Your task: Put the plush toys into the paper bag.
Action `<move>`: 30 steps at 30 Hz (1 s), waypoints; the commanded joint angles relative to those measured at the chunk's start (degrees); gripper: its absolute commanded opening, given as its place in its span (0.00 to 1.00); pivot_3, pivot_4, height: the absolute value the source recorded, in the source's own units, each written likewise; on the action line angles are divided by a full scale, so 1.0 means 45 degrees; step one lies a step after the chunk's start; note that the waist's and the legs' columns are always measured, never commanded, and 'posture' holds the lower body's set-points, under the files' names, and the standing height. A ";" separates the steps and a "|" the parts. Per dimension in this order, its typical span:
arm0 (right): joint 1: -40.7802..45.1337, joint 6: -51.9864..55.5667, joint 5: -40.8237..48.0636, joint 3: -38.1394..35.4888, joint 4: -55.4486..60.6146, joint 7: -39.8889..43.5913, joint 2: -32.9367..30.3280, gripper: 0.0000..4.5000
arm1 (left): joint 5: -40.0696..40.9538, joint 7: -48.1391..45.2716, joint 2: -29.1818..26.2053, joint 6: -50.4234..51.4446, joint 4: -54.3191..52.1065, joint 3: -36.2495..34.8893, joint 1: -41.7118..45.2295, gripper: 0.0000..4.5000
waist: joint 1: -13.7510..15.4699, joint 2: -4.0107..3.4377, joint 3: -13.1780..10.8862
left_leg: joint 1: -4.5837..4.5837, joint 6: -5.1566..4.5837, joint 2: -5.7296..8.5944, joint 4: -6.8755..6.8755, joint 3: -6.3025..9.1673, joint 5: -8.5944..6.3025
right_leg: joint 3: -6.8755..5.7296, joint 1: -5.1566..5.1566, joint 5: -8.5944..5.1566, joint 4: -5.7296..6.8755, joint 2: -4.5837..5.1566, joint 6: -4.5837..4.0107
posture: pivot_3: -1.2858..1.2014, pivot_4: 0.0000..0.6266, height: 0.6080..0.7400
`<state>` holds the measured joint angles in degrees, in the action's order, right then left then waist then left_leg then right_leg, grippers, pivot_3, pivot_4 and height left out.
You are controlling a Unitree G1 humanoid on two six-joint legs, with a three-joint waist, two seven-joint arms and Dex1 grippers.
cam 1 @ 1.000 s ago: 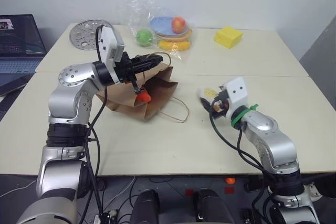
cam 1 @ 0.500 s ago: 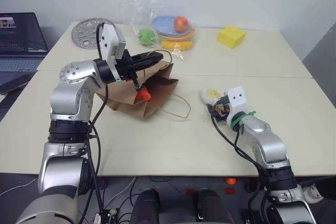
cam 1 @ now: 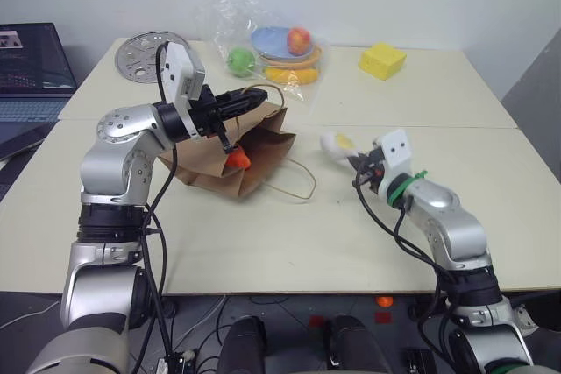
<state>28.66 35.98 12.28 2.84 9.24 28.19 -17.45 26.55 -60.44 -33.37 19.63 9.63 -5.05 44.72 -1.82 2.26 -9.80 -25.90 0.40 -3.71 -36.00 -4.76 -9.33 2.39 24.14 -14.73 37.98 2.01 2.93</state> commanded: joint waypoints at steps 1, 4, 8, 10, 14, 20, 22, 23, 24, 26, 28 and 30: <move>0.0798 0.0427 0.0689 0.0411 0.0641 0.0618 0.0219 0.00 | 0.0120 -0.0032 -0.0064 -0.0131 -0.0046 -0.0209 0.0571 0.00 | 0.0007 0.0000 0.0000 | 0.0000 0.0000 0.0000 0.0000 0.0000 0.0000 | 0.0000 0.0000 0.0000 0.0001 0.0000 0.0000 | 0.52 0.24 1.00; 0.1110 0.0673 0.0689 0.0877 0.0358 0.0585 0.0546 0.00 | 0.0117 -0.0079 -0.0042 -0.0135 -0.0019 -0.0166 0.0625 0.00 | 0.0013 0.0000 0.0000 | -0.0001 0.0000 0.0001 0.0001 0.0000 0.0000 | -0.0001 -0.0001 0.0000 -0.0001 -0.0001 -0.0001 | 0.52 0.24 1.00; 0.1202 0.0380 0.0340 0.1819 -0.0251 0.0768 0.0840 0.00 | 0.0038 -0.0156 0.0041 -0.0276 0.0112 -0.0063 0.0734 0.00 | 0.0028 0.0000 0.0000 | -0.0004 0.0001 0.0003 0.0000 -0.0002 0.0000 | 0.0001 -0.0002 0.0000 -0.0003 0.0000 -0.0001 | 0.52 0.24 1.00; 0.1352 0.0266 0.0283 0.2148 -0.0547 0.0850 0.1061 0.00 | 0.0025 -0.0204 0.0088 -0.0300 0.0128 0.0012 0.0813 0.00 | 0.0026 0.0000 0.0000 | -0.0004 0.0000 0.0002 -0.0002 -0.0003 0.0000 | 0.0001 -0.0001 0.0000 -0.0001 0.0000 -0.0002 | 0.52 0.24 1.00; 0.2257 -0.0359 0.0003 0.2191 -0.1946 0.0419 0.1895 0.00 | 0.0087 -0.0219 0.0175 -0.0185 -0.0028 0.0065 0.0818 0.00 | 0.0014 -0.0002 -0.0001 | -0.0004 0.0001 0.0001 -0.0010 -0.0006 0.0001 | 0.0003 0.0003 0.0007 0.0005 -0.0001 0.0004 | 0.52 0.24 1.00; 0.4193 -0.2448 -0.0118 0.1309 -0.5599 -0.0774 0.4016 0.00 | 0.0122 -0.0301 0.0222 -0.0077 -0.0291 0.0123 0.0525 0.00 | -0.0016 -0.0002 -0.0001 | -0.0001 0.0001 -0.0008 -0.0001 -0.0002 0.0001 | 0.0000 0.0007 0.0013 0.0008 -0.0011 0.0013 | 0.52 0.24 1.00; 0.4673 -0.2965 -0.0096 0.0941 -0.6682 -0.1086 0.4439 0.00 | 0.0163 -0.0324 0.0218 0.0000 -0.0373 0.0114 0.0510 0.00 | -0.0012 -0.0003 -0.0001 | -0.0002 0.0001 -0.0009 0.0002 0.0003 0.0001 | -0.0002 0.0007 0.0013 0.0012 -0.0014 0.0013 | 0.52 0.24 1.00; 0.4879 -0.3227 -0.0122 0.0792 -0.7169 -0.1247 0.4584 0.00 | 0.0177 -0.0326 0.0220 0.0028 -0.0414 0.0111 0.0497 0.00 | -0.0012 -0.0004 -0.0002 | -0.0003 0.0002 -0.0008 0.0006 0.0003 0.0000 | -0.0002 0.0007 0.0013 0.0013 -0.0014 0.0014 | 0.52 0.24 1.00; 0.5165 -0.3625 -0.0140 0.0562 -0.7915 -0.1522 0.4787 0.00 | 0.0178 -0.0343 0.0212 0.0051 -0.0439 0.0118 0.0478 0.00 | 0.0002 -0.0003 -0.0002 | -0.0007 0.0002 -0.0007 0.0008 0.0001 0.0000 | -0.0001 0.0010 0.0014 0.0009 -0.0014 0.0014 | 0.52 0.24 1.00; 0.5693 -0.4422 -0.0415 0.0317 -0.9725 -0.2161 0.5101 0.00 | 0.0181 -0.0319 0.0229 0.0078 -0.0495 0.0123 0.0448 0.00 | 0.0017 -0.0004 -0.0002 | -0.0009 0.0004 -0.0002 0.0007 0.0003 -0.0001 | 0.0000 0.0005 0.0015 0.0007 -0.0011 0.0015 | 0.52 0.24 1.00; 0.5982 -0.4890 -0.0681 0.0256 -1.1371 -0.2439 0.5305 0.00 | 0.0286 -0.0347 0.0218 0.0227 -0.0679 0.0118 0.0372 0.00 | -0.0001 -0.0003 -0.0002 | -0.0007 0.0004 -0.0002 0.0006 -0.0001 -0.0001 | 0.0001 0.0003 0.0016 0.0003 -0.0009 0.0016 | 0.52 0.24 1.00; 0.6167 -0.5193 -0.0795 0.0244 -1.2245 -0.2325 0.5402 0.00 | 0.0348 -0.0385 0.0194 0.0346 -0.0811 0.0110 0.0312 0.00 | -0.0005 -0.0004 -0.0002 | -0.0007 0.0004 -0.0002 0.0006 -0.0001 -0.0001 | 0.0001 0.0003 0.0016 0.0004 -0.0007 0.0015 | 0.52 0.24 1.00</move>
<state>55.12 14.71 9.21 4.55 -44.14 17.64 6.54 26.97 -61.95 -32.25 21.07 8.47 -4.06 45.76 -1.84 2.25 -9.81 -25.93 0.41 -3.72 -35.97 -4.77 -9.33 2.40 24.15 -14.65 38.00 1.97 2.99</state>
